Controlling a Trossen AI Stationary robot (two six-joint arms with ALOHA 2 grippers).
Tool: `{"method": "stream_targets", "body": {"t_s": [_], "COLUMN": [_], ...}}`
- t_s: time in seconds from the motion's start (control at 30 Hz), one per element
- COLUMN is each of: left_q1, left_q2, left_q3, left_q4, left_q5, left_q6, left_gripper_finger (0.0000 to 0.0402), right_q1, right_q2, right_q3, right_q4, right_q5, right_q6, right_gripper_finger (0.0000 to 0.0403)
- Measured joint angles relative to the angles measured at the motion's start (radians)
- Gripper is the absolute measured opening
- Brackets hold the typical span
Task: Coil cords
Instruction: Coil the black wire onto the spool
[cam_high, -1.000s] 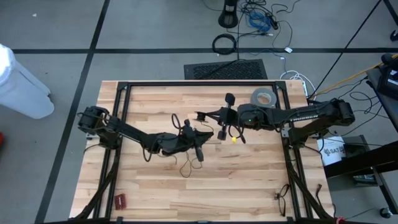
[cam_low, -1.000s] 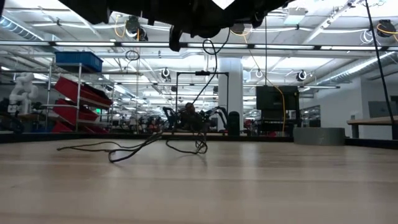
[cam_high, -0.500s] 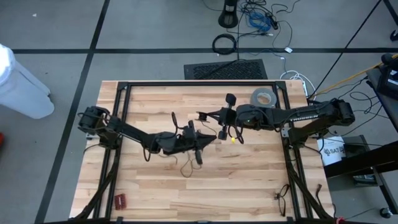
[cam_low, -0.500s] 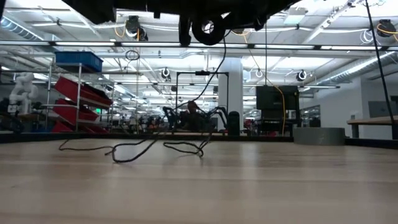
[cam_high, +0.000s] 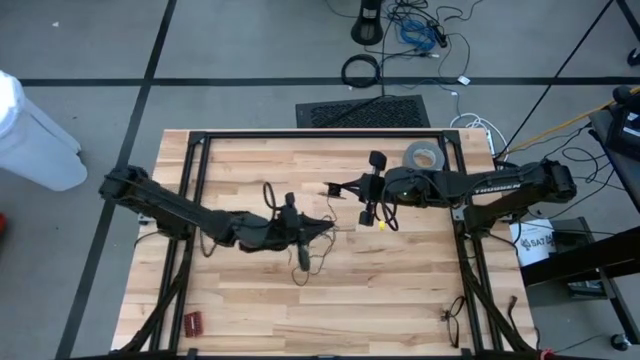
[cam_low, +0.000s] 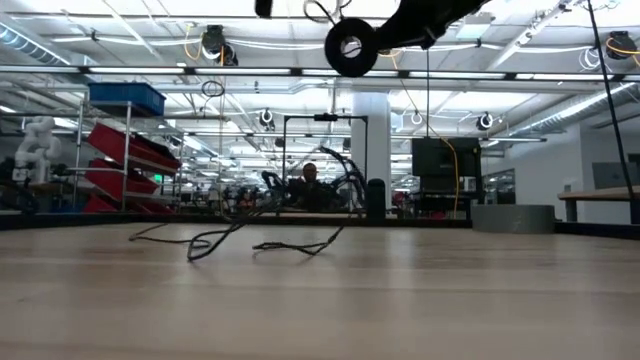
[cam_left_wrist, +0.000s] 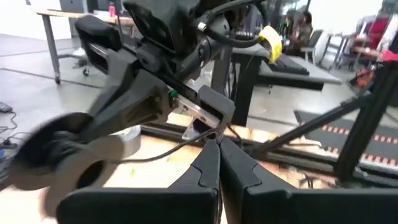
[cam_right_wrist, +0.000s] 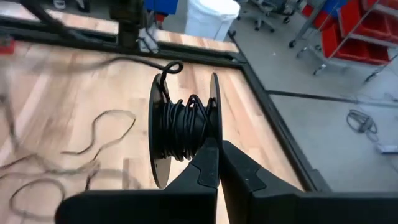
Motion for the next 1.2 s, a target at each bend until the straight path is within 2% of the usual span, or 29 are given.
{"method": "stream_targets", "body": {"t_s": [0.3,0.57,0.7,0.9,1.2], "left_q1": [-0.067,-0.068,-0.058,-0.034,0.01], "left_q2": [-0.147,-0.167,-0.167,-0.166,-0.128], "left_q3": [0.137,0.393,0.486,0.56,0.57], "left_q4": [-0.447,-0.968,-1.03,-1.021,-1.018], "left_q5": [-0.052,-0.135,-0.163,-0.167,-0.161], "left_q6": [-0.023,-0.01,0.102,0.313,0.344], "left_gripper_finger": [0.0002,0.0002,0.0002,0.0002,0.0002], "right_q1": [0.0,-0.013,-0.018,-0.022,-0.022], "right_q2": [-0.024,-0.024,-0.024,-0.024,-0.024], "right_q3": [0.0,0.0,0.0,0.0,0.0], "right_q4": [-0.053,-0.046,-0.039,-0.03,-0.008], "right_q5": [-0.108,-0.285,-0.352,-0.413,-0.415], "right_q6": [0.04,0.048,0.048,0.043,0.04], "right_gripper_finger": [0.0,0.0,0.0,0.0,0.0]}}
